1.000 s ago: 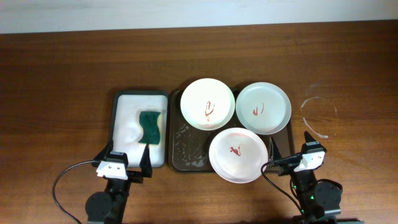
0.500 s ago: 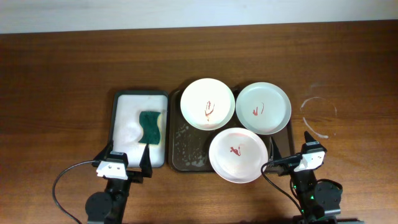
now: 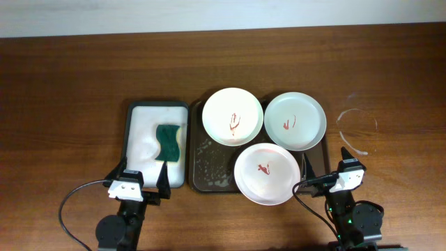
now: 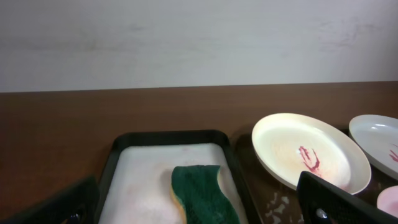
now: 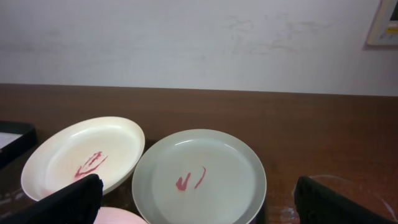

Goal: Clean dirty plates on tray and stack at the side

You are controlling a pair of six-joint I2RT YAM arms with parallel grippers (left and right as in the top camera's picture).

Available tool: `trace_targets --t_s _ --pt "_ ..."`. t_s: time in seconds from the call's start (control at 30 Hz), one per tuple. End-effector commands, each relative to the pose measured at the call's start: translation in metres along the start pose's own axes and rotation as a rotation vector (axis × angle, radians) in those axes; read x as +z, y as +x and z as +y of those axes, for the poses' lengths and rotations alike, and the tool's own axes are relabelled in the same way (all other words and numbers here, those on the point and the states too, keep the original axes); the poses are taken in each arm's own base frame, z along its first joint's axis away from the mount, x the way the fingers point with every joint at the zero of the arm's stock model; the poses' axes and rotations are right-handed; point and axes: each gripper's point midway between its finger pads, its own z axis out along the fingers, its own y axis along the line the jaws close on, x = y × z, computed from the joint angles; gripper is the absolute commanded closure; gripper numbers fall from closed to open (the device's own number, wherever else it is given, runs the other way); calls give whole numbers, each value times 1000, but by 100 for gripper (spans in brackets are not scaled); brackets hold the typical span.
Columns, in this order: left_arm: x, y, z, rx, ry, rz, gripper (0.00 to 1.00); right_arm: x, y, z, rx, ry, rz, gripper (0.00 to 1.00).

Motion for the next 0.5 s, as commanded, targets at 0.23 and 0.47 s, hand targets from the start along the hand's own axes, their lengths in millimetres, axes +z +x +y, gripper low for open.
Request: trace_targets --t_s 0.23,0.47 --pt "-7 -6 5 15 -35 122 1 -5 -17 4 65 -16 15 1" --pt "-5 -18 6 6 -47 314 1 -13 -37 10 187 -21 215 1"
